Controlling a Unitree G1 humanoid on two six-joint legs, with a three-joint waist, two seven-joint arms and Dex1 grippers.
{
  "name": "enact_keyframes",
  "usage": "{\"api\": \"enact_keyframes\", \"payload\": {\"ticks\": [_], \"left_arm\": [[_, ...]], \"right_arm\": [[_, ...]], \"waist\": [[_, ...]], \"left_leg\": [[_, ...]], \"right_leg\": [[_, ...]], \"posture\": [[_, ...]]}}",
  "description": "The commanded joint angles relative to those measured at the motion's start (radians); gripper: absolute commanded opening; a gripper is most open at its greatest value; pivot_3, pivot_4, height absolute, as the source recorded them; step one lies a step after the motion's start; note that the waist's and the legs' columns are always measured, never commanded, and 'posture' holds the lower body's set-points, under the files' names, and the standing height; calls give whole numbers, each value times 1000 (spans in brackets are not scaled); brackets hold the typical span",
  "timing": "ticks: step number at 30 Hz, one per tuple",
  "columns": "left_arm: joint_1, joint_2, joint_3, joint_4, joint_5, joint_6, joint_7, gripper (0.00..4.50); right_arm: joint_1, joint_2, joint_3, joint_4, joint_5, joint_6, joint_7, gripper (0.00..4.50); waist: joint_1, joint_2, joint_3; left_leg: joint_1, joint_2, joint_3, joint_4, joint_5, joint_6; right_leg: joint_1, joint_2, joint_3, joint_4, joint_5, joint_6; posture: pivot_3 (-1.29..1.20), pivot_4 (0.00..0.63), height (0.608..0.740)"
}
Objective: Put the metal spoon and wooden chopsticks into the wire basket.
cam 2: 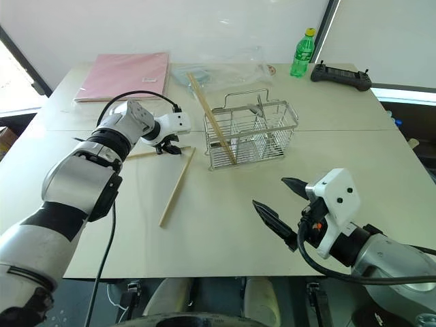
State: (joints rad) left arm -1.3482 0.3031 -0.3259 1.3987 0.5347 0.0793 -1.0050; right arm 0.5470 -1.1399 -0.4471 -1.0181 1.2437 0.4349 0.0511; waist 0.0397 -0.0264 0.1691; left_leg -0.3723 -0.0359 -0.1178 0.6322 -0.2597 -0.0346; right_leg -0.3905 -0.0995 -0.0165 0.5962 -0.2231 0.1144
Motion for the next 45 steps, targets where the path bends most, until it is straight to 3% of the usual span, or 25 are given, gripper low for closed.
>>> {"api": "enact_keyframes", "payload": {"ticks": [1,4,7,10,23,33,45], "left_arm": [[17,-6,3,-6,-2,9,16,2267],[16,-9,12,-6,-9,15,14,2267],[9,-12,29,-6,-26,26,-6,1488],[8,-13,31,-7,-30,30,-3,65],[-6,1,51,-10,-43,32,11,22],[-139,70,365,-36,-317,57,106,22],[-364,216,694,-98,-665,61,52,22]], "right_arm": [[18,-14,-34,-29,9,-38,16,4175],[34,-17,-43,-29,7,-48,17,4175],[41,-18,-56,-29,10,-50,11,4175],[46,-20,-61,-29,12,-54,9,4175],[28,-25,-54,-29,15,-48,-13,4175],[57,-13,-102,-29,8,-14,38,4175],[33,51,-176,-29,7,88,93,4175]], "waist": [[0,0,0],[0,1,0],[1,1,-1],[0,1,0],[-1,1,0],[-1,-2,1],[-3,-4,2]], "left_leg": [[0,0,0,0,0,0],[0,0,0,0,0,0],[0,0,0,0,0,0],[0,0,0,0,0,0],[0,0,0,0,0,0],[-2,0,0,0,0,0],[-1,0,0,0,0,0]], "right_leg": [[0,0,0,0,0,0],[0,0,0,0,0,0],[0,0,0,0,0,0],[0,0,0,0,0,0],[-1,0,0,0,0,0],[-6,0,0,-1,2,0],[-6,0,0,0,1,1]], "posture": [[0,150,722],[0,150,722],[0,150,722],[0,150,722],[0,150,722],[0,150,722],[0,150,722]]}}
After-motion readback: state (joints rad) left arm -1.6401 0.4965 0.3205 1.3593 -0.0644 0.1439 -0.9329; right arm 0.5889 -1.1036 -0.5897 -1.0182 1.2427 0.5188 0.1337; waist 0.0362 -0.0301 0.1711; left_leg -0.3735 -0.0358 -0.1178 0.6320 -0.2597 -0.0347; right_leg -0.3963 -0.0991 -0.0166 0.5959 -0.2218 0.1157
